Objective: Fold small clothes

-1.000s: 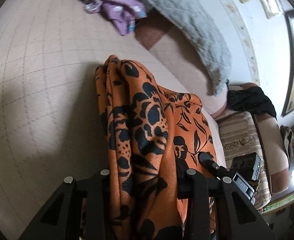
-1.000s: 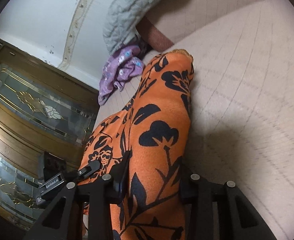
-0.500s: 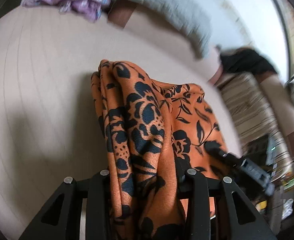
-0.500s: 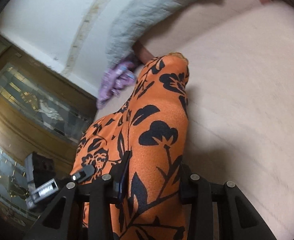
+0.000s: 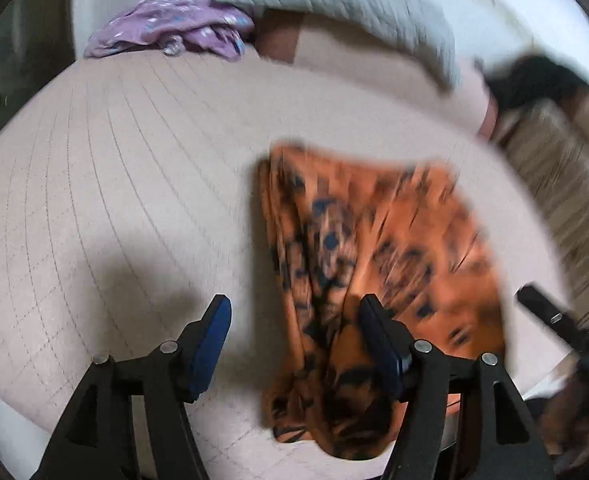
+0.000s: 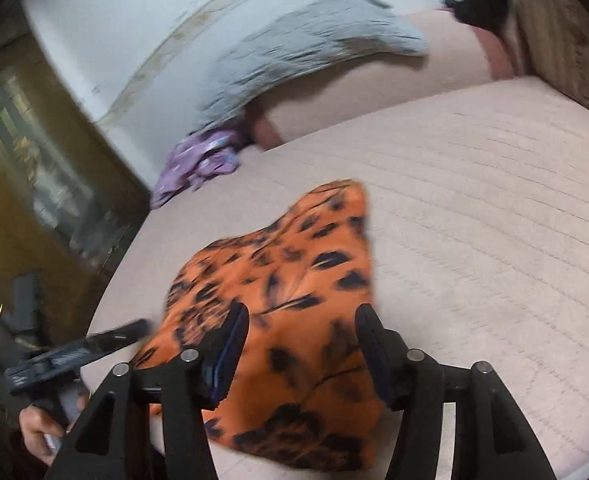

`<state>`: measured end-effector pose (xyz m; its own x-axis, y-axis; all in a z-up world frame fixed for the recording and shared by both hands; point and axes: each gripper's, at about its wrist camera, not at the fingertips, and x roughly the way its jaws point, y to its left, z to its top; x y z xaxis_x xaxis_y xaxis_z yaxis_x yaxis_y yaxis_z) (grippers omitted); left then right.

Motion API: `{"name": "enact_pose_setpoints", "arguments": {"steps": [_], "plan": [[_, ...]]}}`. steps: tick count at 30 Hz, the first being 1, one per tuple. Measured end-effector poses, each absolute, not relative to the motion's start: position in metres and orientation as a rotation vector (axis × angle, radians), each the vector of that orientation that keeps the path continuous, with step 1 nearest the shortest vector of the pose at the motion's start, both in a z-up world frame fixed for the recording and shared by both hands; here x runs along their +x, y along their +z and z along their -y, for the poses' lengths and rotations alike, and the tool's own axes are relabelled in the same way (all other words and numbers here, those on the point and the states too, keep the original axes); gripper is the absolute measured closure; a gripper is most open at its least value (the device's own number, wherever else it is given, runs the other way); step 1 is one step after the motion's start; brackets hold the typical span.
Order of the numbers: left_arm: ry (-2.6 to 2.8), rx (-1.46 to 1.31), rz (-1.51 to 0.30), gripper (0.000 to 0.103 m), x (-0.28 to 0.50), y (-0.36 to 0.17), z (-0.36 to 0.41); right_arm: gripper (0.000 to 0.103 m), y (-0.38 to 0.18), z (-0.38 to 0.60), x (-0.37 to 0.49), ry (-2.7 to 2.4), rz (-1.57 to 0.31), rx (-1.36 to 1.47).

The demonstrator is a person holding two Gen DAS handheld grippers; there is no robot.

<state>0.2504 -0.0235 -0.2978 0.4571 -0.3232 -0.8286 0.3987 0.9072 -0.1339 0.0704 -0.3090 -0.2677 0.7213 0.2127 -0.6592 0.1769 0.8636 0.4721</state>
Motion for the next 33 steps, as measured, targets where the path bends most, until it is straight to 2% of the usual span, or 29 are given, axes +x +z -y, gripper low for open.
{"name": "enact_pose_setpoints", "arguments": {"steps": [2, 6, 9, 11, 13, 15, 19, 26, 33], "plan": [[-0.399, 0.157, -0.967, 0.030, 0.245, -0.309, 0.035, 0.059, -0.296, 0.290, 0.079, -0.004, -0.927, 0.501], [-0.362, 0.174, -0.969, 0.030, 0.239, -0.282, 0.032, 0.062, -0.274, 0.276, 0.073, -0.020, -0.912, 0.419], [-0.307, 0.174, -0.826, 0.029, 0.217, -0.236, 0.034, 0.061, -0.241, 0.279, 0.052, -0.034, -0.823, 0.402], [-0.273, 0.190, -0.752, 0.023, 0.201, -0.212, 0.038, 0.061, -0.221, 0.278, 0.040, -0.051, -0.768, 0.373], [-0.235, 0.204, -0.668, 0.012, 0.182, -0.186, 0.040, 0.056, -0.199, 0.282, 0.028, -0.068, -0.708, 0.358], [-0.207, 0.211, -0.572, 0.008, 0.164, -0.159, 0.046, 0.044, -0.172, 0.283, 0.018, -0.091, -0.640, 0.338], [-0.175, 0.201, -0.479, 0.001, 0.137, -0.120, 0.046, 0.033, -0.134, 0.280, 0.001, -0.127, -0.546, 0.305], [-0.145, 0.173, -0.392, 0.000, 0.092, -0.076, 0.036, 0.031, -0.094, 0.265, -0.028, -0.148, -0.490, 0.271], [-0.086, 0.213, -0.326, 0.000, 0.062, -0.056, 0.034, 0.031, -0.078, 0.251, -0.048, -0.133, -0.459, 0.246]]}}
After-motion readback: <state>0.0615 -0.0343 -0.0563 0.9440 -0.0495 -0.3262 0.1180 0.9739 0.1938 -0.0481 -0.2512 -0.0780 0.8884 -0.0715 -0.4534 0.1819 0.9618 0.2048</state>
